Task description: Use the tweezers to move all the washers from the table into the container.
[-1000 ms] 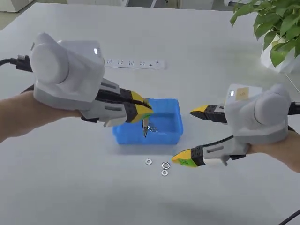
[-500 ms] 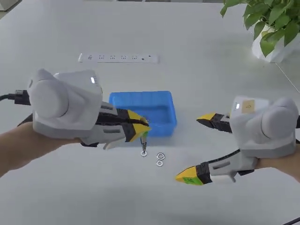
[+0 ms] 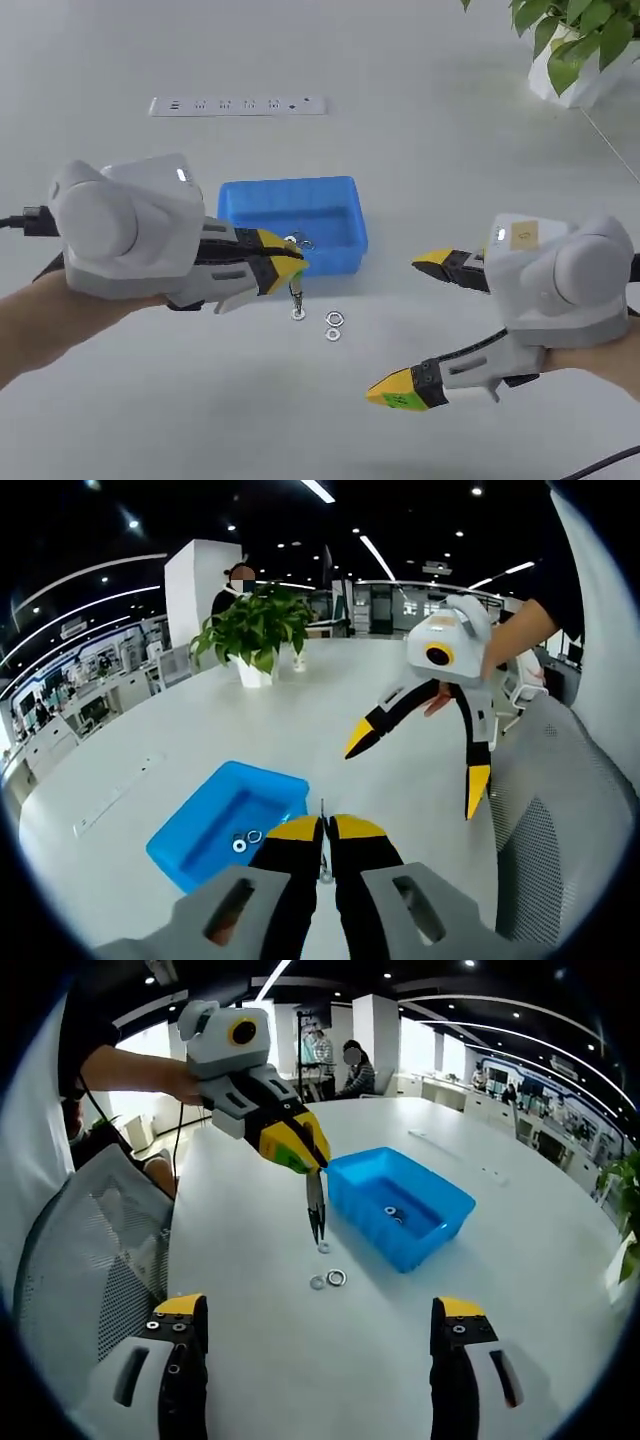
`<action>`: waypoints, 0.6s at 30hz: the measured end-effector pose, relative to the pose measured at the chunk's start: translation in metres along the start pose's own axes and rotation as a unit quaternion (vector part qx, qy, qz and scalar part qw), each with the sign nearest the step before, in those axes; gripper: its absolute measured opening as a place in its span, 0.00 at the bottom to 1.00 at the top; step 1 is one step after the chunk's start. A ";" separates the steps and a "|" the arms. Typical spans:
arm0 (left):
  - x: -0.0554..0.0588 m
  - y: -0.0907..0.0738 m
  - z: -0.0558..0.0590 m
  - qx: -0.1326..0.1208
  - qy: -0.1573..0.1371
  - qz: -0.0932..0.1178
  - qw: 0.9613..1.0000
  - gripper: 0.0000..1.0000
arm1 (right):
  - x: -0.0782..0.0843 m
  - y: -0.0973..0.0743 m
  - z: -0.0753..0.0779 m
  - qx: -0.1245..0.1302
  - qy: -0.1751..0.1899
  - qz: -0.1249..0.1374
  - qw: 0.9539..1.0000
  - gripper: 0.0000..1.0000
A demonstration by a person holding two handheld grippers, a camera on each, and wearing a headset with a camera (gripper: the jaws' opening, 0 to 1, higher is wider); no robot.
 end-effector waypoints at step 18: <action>0.006 0.006 0.002 0.019 0.012 -0.008 1.000 0.07 | 0.007 0.004 -0.003 -0.008 0.014 -0.005 1.000 0.90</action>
Point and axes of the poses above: the centre of the closed fingertips' face, and the gripper's own axes: y roughly forward along the fingers, z roughly to its right, x roughly out of its underside, the point moved 2 cm from there along -y, roughly backward along the fingers, and after that the axes turned 5 degrees about x, right-handed, at the moved point
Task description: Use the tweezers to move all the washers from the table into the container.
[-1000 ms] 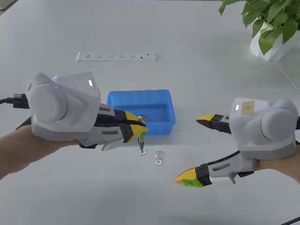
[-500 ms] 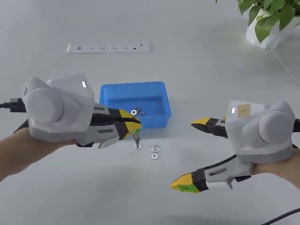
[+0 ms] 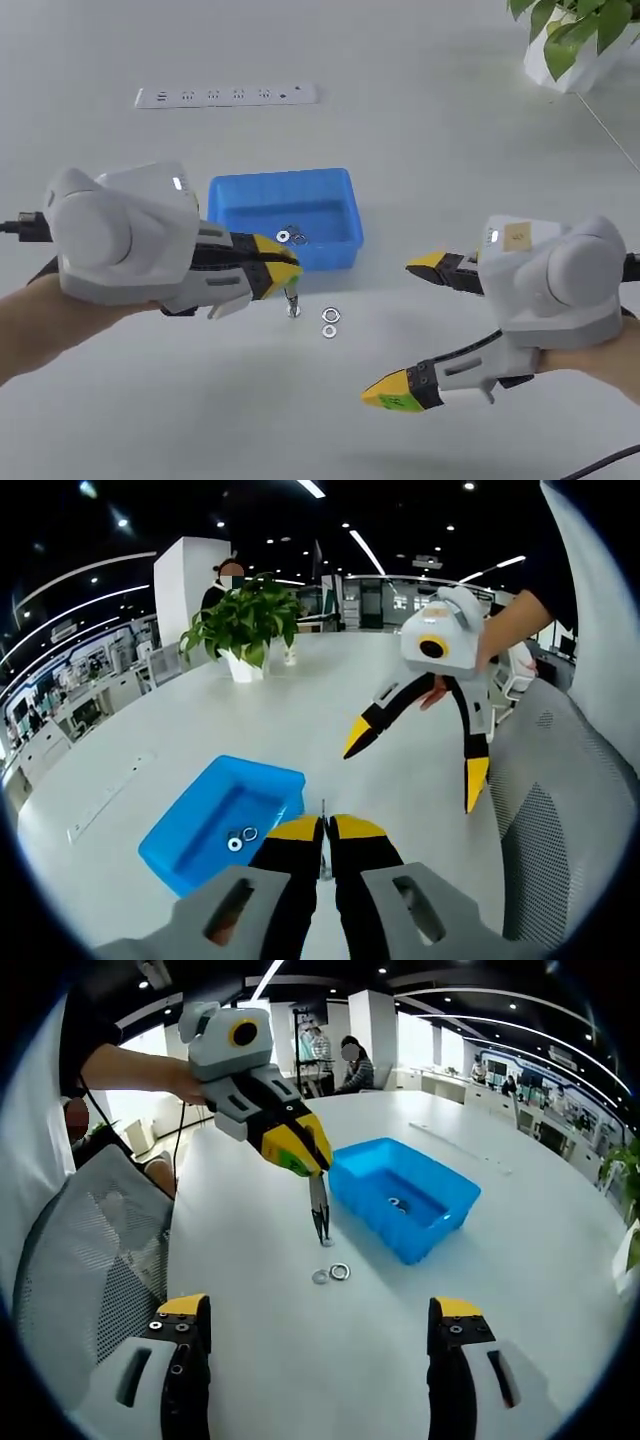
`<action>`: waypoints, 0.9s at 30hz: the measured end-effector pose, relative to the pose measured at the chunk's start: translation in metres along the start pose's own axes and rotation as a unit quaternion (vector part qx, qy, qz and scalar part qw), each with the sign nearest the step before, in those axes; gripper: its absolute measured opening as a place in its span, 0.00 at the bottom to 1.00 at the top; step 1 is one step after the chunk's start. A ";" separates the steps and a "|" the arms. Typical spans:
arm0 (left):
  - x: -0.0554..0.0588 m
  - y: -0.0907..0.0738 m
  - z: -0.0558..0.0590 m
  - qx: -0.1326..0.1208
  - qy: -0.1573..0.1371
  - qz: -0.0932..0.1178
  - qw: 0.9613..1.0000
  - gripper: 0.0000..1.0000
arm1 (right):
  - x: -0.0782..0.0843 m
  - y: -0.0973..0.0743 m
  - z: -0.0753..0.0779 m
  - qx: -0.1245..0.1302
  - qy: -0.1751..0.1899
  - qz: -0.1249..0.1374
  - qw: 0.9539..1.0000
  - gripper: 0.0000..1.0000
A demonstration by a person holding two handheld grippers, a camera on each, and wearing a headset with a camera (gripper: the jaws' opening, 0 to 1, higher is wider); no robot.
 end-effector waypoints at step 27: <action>0.001 -0.002 0.008 0.012 -0.001 -0.009 1.000 0.07 | -0.005 0.007 -0.004 -0.014 0.002 0.000 1.000 0.88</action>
Point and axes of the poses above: the centre of the closed fingertips' face, and the gripper's own axes: y roughly forward along the fingers, z roughly to its right, x roughly out of its underside, the point moved 2 cm from there along -y, roughly backward along the fingers, and after that the axes turned 5 degrees about x, right-handed, at the moved point
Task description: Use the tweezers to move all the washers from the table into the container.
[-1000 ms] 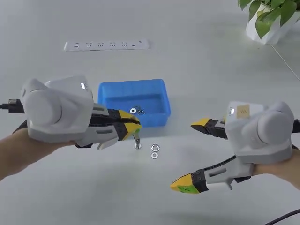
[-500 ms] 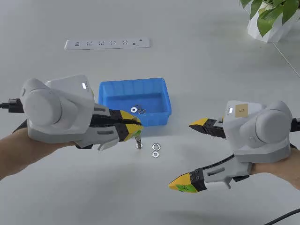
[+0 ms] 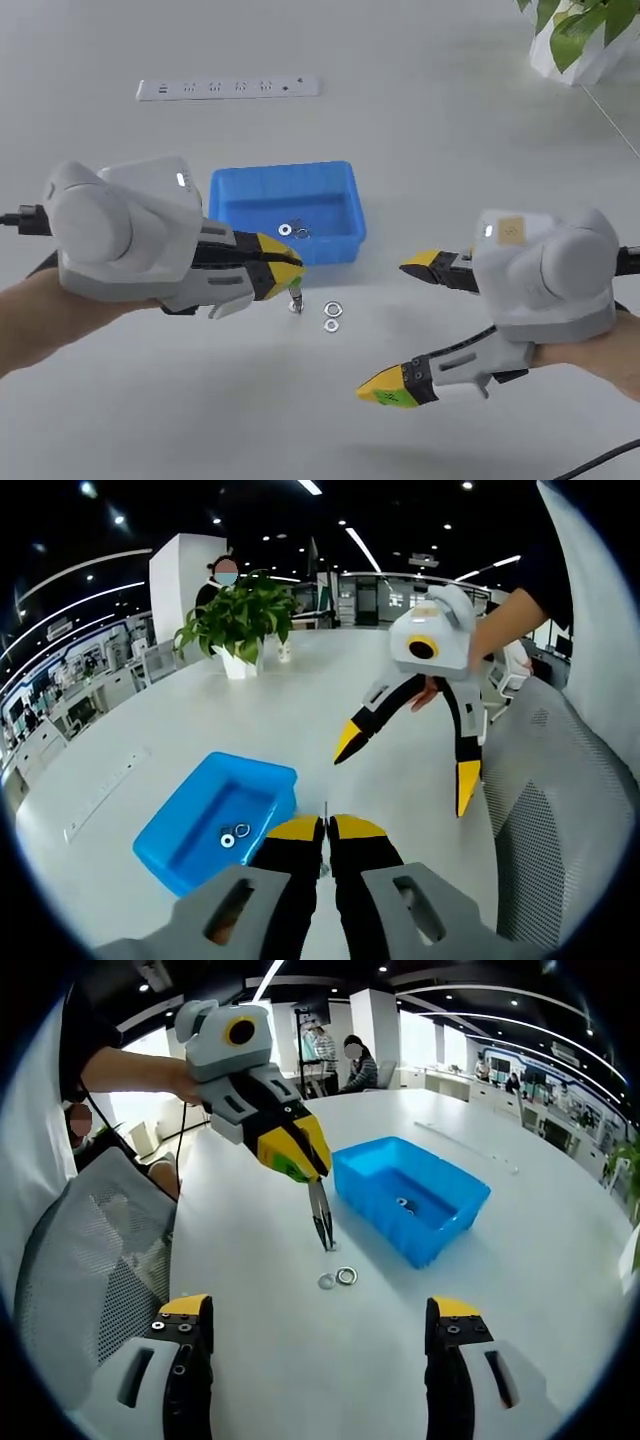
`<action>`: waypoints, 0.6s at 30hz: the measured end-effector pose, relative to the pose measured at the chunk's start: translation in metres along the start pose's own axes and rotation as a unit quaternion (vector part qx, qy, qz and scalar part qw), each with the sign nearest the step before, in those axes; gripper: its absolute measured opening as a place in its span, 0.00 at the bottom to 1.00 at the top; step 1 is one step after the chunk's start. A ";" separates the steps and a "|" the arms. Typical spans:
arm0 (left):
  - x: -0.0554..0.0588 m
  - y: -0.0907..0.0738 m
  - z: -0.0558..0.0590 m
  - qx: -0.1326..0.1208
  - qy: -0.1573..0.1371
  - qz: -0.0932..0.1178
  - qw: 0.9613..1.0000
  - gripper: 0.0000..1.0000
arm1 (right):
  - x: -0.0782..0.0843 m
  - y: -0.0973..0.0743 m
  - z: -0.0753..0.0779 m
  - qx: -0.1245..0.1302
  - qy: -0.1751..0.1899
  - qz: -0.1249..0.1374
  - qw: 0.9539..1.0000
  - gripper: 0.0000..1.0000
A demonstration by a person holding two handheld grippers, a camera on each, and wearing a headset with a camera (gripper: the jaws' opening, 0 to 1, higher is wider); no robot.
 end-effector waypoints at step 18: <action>0.005 -0.002 -0.003 0.004 -0.014 0.001 1.000 0.07 | -0.035 0.038 -0.010 -0.085 -0.051 0.016 0.995 0.58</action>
Point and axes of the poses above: the centre of the closed fingertips' face, and the gripper's own axes: y roughly forward along the fingers, z roughly to its right, x roughly out of its underside, the point moved 2 cm from there along -y, roughly backward along the fingers, and after that the axes turned 5 degrees about x, right-handed, at the moved point
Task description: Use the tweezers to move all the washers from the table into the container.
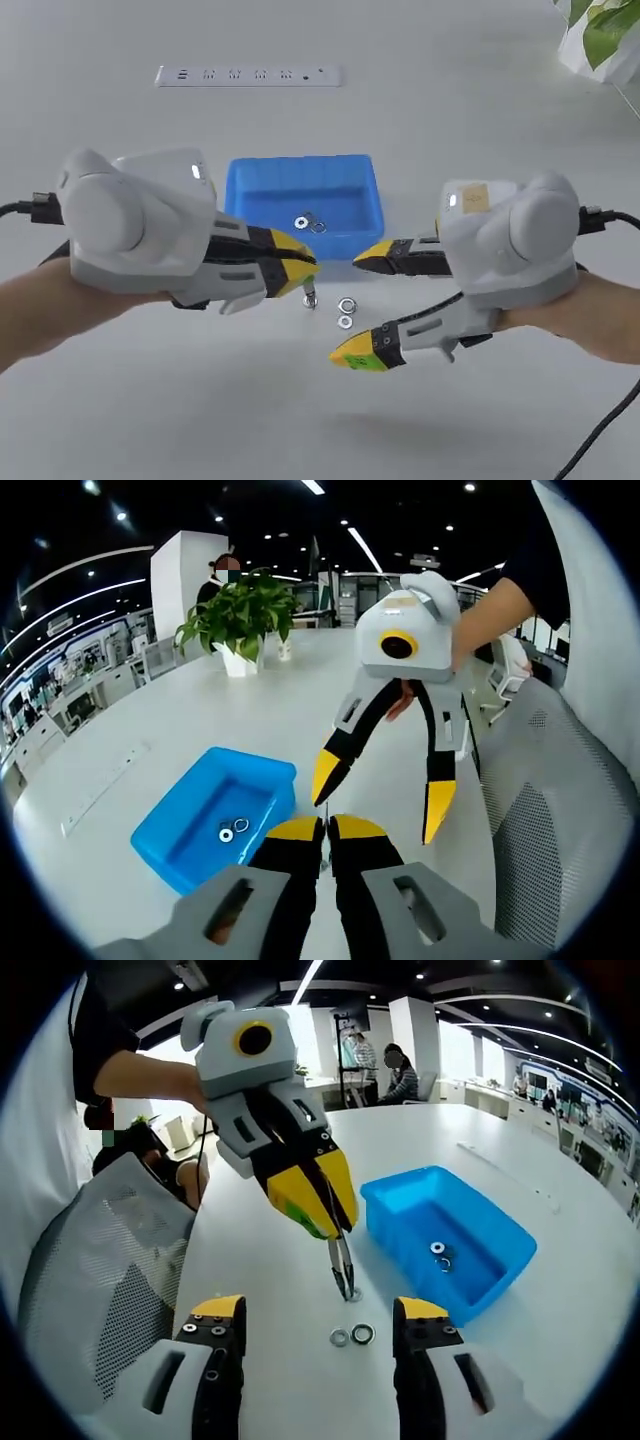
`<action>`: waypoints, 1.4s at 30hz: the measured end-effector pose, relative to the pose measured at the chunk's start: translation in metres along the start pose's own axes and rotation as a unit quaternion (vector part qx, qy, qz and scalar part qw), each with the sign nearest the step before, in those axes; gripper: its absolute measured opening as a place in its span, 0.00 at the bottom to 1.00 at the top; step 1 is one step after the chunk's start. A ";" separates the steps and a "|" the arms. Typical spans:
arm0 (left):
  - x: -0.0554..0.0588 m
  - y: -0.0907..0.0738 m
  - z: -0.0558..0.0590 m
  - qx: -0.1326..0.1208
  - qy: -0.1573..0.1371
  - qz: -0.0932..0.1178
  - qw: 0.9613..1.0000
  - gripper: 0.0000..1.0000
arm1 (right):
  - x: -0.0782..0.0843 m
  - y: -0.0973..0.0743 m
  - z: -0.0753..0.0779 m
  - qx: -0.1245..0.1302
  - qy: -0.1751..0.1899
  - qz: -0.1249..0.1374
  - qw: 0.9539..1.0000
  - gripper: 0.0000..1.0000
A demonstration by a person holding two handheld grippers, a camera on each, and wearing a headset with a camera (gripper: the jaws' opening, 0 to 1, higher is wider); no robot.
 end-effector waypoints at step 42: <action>0.004 0.008 0.000 0.009 -0.001 -0.012 1.000 0.09 | -0.009 0.041 0.012 -0.040 -0.108 -0.007 0.993 0.11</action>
Point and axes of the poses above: the centre of the closed fingertips' face, and the gripper's own axes: y roughly forward along the fingers, z roughly to its right, x roughly out of its underside, the point moved 2 cm from there along -y, roughly backward along the fingers, and after that the axes turned 5 degrees about x, right-handed, at the moved point
